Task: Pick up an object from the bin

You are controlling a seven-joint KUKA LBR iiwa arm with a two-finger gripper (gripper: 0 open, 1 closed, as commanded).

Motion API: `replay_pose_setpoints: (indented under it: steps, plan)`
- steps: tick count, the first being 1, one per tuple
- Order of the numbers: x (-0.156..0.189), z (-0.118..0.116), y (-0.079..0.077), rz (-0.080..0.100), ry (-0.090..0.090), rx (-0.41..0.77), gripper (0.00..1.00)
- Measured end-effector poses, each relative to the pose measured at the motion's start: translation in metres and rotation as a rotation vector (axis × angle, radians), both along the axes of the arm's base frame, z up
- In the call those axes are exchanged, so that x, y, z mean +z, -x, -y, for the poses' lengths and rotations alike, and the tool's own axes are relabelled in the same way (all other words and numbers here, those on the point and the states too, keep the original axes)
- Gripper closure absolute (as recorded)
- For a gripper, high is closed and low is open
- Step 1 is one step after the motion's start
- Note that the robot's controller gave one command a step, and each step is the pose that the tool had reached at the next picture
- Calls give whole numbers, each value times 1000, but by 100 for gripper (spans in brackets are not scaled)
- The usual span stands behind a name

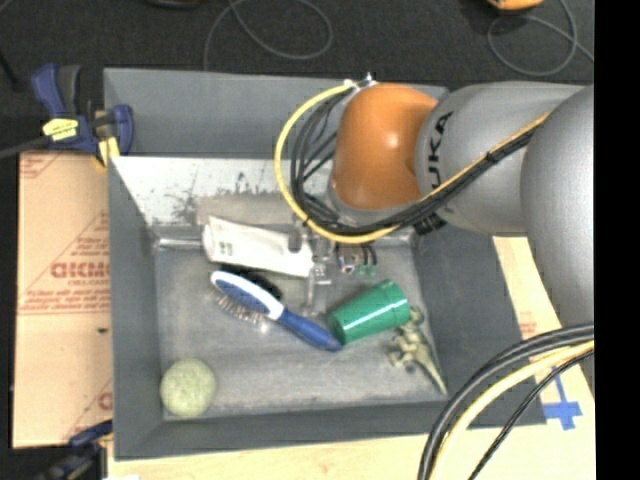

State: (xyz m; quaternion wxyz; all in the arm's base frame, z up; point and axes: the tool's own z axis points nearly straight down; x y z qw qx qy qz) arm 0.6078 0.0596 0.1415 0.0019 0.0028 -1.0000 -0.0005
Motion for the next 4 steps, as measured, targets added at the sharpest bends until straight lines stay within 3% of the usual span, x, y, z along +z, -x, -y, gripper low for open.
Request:
replay_pose_setpoints:
  steps: [1,2,3,4]
  plan:
    - [5,0,-1,8,0,-1,0]
    - [-44,-37,-3,11,2,-185,0]
    - [-60,-56,-4,3,3,-206,0]
    - [-34,-86,-10,7,0,-259,0]
